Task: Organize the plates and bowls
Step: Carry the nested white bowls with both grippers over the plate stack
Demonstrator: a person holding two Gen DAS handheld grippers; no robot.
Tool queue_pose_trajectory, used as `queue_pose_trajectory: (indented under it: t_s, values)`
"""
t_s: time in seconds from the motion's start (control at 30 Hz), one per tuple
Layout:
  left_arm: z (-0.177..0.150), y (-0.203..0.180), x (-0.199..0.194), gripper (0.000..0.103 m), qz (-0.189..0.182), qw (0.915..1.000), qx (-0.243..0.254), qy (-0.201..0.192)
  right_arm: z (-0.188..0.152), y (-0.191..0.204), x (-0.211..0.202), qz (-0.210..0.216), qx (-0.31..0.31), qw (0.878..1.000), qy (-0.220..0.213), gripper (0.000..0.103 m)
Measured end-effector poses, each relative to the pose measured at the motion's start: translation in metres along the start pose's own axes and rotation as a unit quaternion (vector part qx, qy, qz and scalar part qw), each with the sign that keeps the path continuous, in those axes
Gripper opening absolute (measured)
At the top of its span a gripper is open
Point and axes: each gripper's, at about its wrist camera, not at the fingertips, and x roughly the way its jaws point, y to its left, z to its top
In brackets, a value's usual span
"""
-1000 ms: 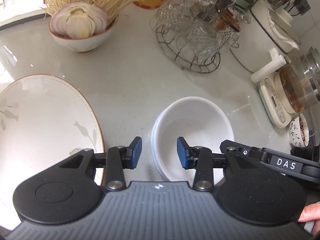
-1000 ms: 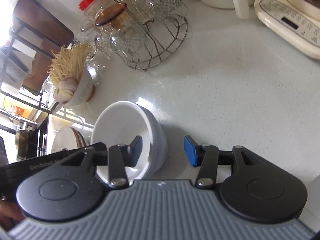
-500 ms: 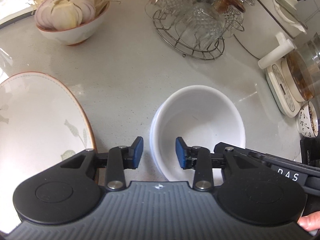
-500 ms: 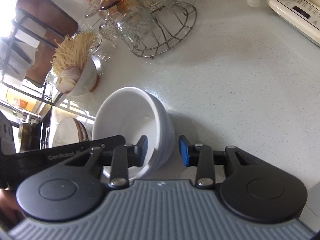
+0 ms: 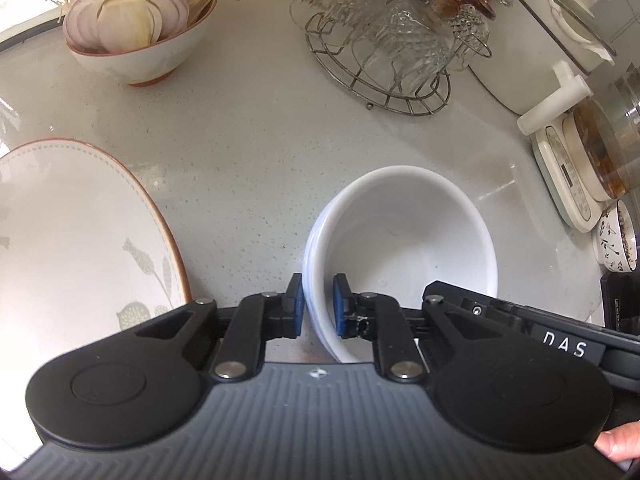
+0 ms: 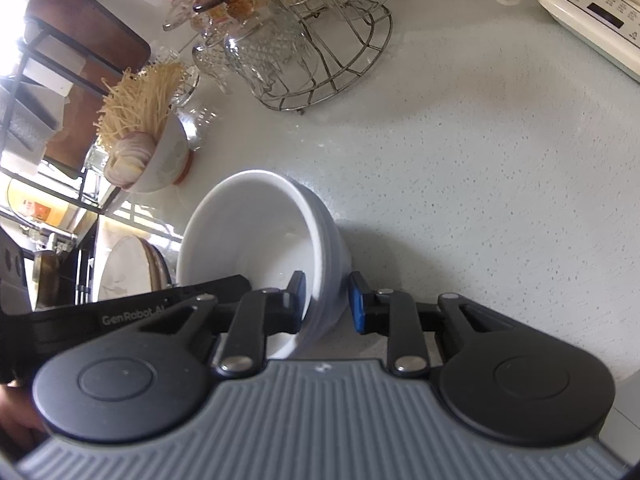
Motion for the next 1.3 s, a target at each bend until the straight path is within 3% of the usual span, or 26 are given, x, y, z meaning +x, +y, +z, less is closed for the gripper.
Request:
queue_pose_trajectory:
  t_s: [0.47,0.7,1.3]
  values:
    - [0.0,-0.006,-0.01,0.017,-0.014,0.9993,0.034,0.001,-0.007,0.006,-0.017,-0.014,0.007,1.0,-0.014,0.025]
    - [-0.002,-0.011,-0.03,0.017,-0.036,0.9982,0.047,-0.001,-0.012,0.016,-0.04,-0.03,-0.008,0.999,-0.042,0.025]
    - [0.0,-0.004,-0.072,0.017,-0.073,0.9945,0.063,-0.04,-0.016,0.036,-0.068,-0.029,-0.005,0.996,-0.085,0.019]
